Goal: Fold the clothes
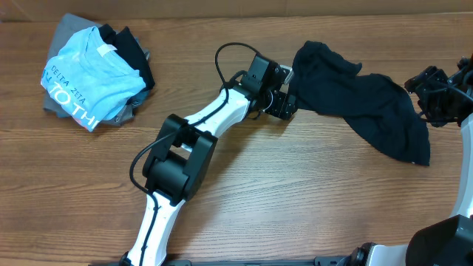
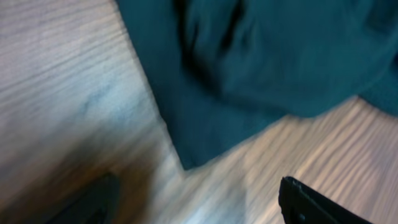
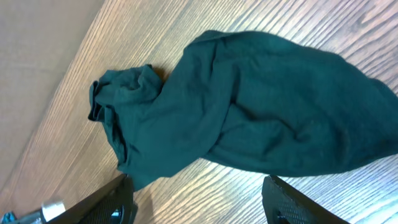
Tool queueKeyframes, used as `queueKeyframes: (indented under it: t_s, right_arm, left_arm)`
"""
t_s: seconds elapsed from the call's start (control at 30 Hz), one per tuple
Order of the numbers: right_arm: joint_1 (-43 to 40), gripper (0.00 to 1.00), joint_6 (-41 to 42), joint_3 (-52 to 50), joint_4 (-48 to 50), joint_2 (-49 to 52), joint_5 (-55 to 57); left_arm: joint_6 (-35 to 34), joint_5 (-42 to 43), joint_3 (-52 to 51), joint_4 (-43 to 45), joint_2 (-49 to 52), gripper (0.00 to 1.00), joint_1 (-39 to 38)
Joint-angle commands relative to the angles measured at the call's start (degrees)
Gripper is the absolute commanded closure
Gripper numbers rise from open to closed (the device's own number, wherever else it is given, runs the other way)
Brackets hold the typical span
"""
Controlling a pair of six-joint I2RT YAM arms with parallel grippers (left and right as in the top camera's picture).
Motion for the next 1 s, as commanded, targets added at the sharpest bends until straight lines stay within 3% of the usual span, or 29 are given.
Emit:
queueKeyframes:
  t_s: [0.0, 0.1, 0.23, 0.57, 0.67, 0.83, 0.97]
  right_arm:
    - [0.13, 0.31, -0.57, -1.42, -0.04, -0.24, -0.46]
    - [0.13, 0.31, -0.55, -2.71, 0.13, -0.24, -0.46]
    - [0.13, 0.31, -0.57, -3.61, 0.15, -0.24, -0.44]
    - [0.13, 0.31, -0.55, -3.69, 0.2, -0.24, -0.02]
    - [0.13, 0.31, -0.55, -3.67, 0.26, -0.24, -0.02]
    - [0.11, 0.31, -0.55, -3.67, 0.37, -0.24, 0.0]
    - [0.11, 0.31, -0.55, -3.67, 0.42, -0.24, 0.0]
  left_arm:
    - [-7.85, 0.24, 0.42, 1.64, 3.1, 0.16, -0.04]
    - [-10.36, -0.09, 0.39, 3.74, 4.57, 0.21, -0.07]
    - [-15.3, 0.02, 0.39, 5.79, 6.29, 0.4, -0.28]
    - [-17.22, -0.24, 0.39, 6.4, 7.85, 0.5, -3.39]
    - [-17.07, -0.22, 0.39, 5.9, 7.85, 0.61, -3.41]
    - [-16.63, -0.17, 0.39, 3.93, 7.85, 0.94, -3.32]
    - [-16.0, 0.96, 0.59, 2.73, 7.65, 0.96, -2.47]
